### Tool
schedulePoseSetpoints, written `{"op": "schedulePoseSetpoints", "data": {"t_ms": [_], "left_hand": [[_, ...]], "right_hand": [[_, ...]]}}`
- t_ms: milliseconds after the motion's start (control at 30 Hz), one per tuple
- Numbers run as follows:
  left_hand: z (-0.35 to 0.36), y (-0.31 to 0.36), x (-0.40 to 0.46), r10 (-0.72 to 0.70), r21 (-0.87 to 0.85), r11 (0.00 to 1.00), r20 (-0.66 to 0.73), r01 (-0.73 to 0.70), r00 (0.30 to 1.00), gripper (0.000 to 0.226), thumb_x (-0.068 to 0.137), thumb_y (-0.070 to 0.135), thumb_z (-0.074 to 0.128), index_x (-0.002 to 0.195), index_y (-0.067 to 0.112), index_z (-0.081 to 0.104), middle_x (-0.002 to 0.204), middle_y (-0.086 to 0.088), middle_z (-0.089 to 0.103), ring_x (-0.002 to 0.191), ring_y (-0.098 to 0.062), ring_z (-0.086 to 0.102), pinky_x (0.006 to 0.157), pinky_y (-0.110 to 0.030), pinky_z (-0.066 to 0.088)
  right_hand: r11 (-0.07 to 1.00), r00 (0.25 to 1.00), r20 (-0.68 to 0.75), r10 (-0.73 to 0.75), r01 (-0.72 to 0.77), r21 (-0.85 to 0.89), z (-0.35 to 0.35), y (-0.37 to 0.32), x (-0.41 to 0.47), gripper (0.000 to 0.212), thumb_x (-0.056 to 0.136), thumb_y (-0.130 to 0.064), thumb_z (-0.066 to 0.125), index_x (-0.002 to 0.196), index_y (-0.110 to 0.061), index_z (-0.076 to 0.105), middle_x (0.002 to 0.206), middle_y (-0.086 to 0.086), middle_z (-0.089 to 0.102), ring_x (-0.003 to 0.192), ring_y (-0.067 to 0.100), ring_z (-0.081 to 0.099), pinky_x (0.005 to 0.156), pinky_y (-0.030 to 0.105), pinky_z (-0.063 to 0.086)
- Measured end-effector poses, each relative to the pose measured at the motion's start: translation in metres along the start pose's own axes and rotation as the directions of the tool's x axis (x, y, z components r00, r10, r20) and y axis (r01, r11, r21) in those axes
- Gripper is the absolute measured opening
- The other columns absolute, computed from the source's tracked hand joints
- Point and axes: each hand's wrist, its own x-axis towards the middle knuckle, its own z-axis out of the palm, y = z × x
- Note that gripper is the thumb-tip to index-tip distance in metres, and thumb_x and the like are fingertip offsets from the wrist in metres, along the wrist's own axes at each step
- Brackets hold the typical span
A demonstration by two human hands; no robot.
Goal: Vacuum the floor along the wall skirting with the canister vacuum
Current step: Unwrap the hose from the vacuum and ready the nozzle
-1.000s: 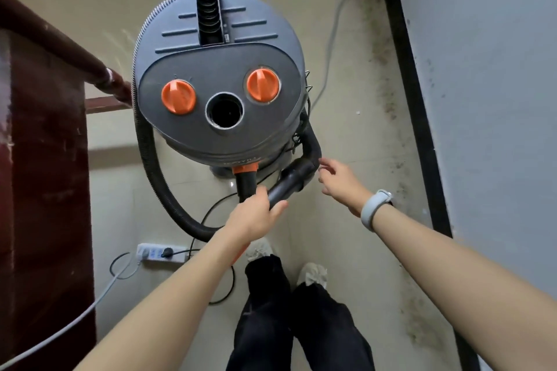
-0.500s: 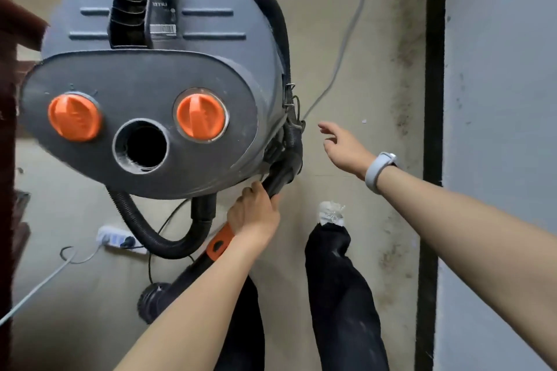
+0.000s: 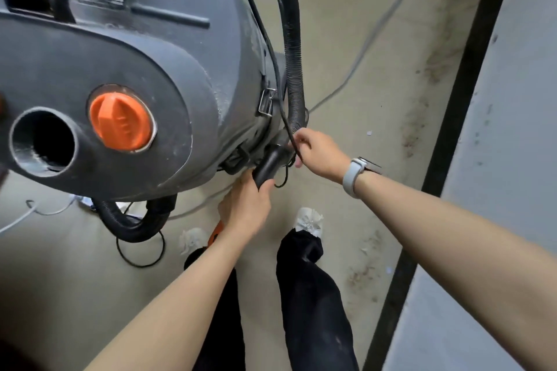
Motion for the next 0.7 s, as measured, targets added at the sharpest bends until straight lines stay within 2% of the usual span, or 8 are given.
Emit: {"op": "schedulePoseSetpoints", "data": {"t_ms": [133, 200, 267, 300, 433, 500, 600, 700], "left_hand": [[-0.005, 0.020, 0.008, 0.096, -0.144, 0.985, 0.024, -0.092, 0.995, 0.048, 0.096, 0.042, 0.045, 0.139, 0.021, 0.038, 0.133, -0.004, 0.053, 0.119, -0.029, 0.051, 0.090, -0.033, 0.038], [-0.003, 0.030, 0.007, 0.143, -0.210, 0.968, 0.019, -0.136, 0.990, 0.049, 0.095, 0.040, 0.048, 0.139, 0.020, 0.039, 0.134, -0.004, 0.053, 0.121, -0.027, 0.050, 0.093, -0.033, 0.038], [0.000, 0.038, 0.004, 0.164, -0.261, 0.953, 0.017, -0.154, 0.986, 0.048, 0.095, 0.037, 0.050, 0.138, 0.019, 0.041, 0.133, -0.005, 0.054, 0.121, -0.027, 0.049, 0.092, -0.033, 0.038], [0.001, 0.041, 0.002, 0.178, -0.292, 0.942, 0.023, -0.163, 0.984, 0.046, 0.095, 0.036, 0.051, 0.136, 0.018, 0.043, 0.130, -0.004, 0.056, 0.119, -0.026, 0.050, 0.090, -0.032, 0.038], [-0.002, 0.047, -0.004, 0.240, -0.431, 0.881, 0.056, -0.194, 0.969, 0.038, 0.097, 0.031, 0.048, 0.132, 0.017, 0.049, 0.121, -0.001, 0.058, 0.115, -0.019, 0.053, 0.091, -0.029, 0.040], [-0.009, 0.055, -0.005, 0.288, -0.523, 0.822, 0.044, -0.223, 0.957, 0.037, 0.099, 0.029, 0.044, 0.134, 0.017, 0.050, 0.120, 0.004, 0.053, 0.112, -0.004, 0.052, 0.090, -0.017, 0.037], [-0.020, 0.074, -0.009, 0.407, -0.654, 0.704, 0.051, -0.278, 0.912, 0.027, 0.102, 0.017, 0.038, 0.119, 0.018, 0.058, 0.107, 0.005, 0.060, 0.086, 0.020, 0.054, 0.076, 0.000, 0.037], [-0.030, 0.093, -0.013, 0.342, -0.786, 0.588, 0.024, -0.193, 0.939, 0.027, 0.102, 0.018, 0.040, 0.088, 0.030, 0.060, 0.084, 0.015, 0.061, 0.069, 0.016, 0.058, 0.069, -0.010, 0.045]], "right_hand": [[0.882, 0.985, 0.032, 0.170, -0.167, 0.441, -0.009, 0.019, -0.018, 0.011, 0.098, -0.014, 0.047, 0.102, -0.004, 0.047, 0.061, 0.011, 0.059, 0.058, 0.022, 0.055, 0.083, 0.047, 0.051], [0.824, 0.979, 0.079, 0.189, -0.202, 0.530, -0.010, 0.016, -0.022, 0.024, 0.096, -0.021, 0.053, 0.107, -0.001, 0.047, 0.064, 0.011, 0.056, 0.053, 0.018, 0.054, 0.067, 0.039, 0.056], [0.723, 0.965, 0.150, 0.215, -0.260, 0.640, -0.011, 0.010, -0.024, 0.030, 0.095, -0.027, 0.055, 0.111, -0.004, 0.045, 0.067, 0.006, 0.050, 0.045, 0.011, 0.046, 0.045, 0.023, 0.046], [0.675, 0.958, 0.181, 0.224, -0.286, 0.680, -0.012, 0.009, -0.024, 0.029, 0.095, -0.029, 0.055, 0.109, -0.005, 0.047, 0.068, 0.003, 0.049, 0.044, 0.009, 0.047, 0.044, 0.019, 0.042], [0.467, 0.932, 0.227, 0.283, -0.341, 0.816, -0.017, 0.013, -0.023, 0.030, 0.091, -0.023, 0.062, 0.113, -0.003, 0.057, 0.085, 0.005, 0.063, 0.075, 0.015, 0.061, 0.079, 0.030, 0.049], [0.375, 0.933, 0.221, 0.283, -0.320, 0.870, -0.018, 0.011, -0.026, 0.029, 0.090, -0.014, 0.063, 0.115, 0.001, 0.057, 0.089, 0.009, 0.065, 0.082, 0.019, 0.060, 0.087, 0.034, 0.048], [0.328, 0.949, 0.192, 0.251, -0.270, 0.905, -0.018, 0.006, -0.032, 0.021, 0.090, -0.006, 0.060, 0.111, -0.001, 0.060, 0.089, 0.011, 0.064, 0.086, 0.023, 0.058, 0.083, 0.035, 0.045], [0.325, 0.955, 0.130, 0.268, -0.216, 0.921, -0.025, 0.004, -0.034, 0.017, 0.090, -0.004, 0.059, 0.107, -0.004, 0.060, 0.081, 0.007, 0.066, 0.078, 0.021, 0.061, 0.070, 0.031, 0.050]]}}
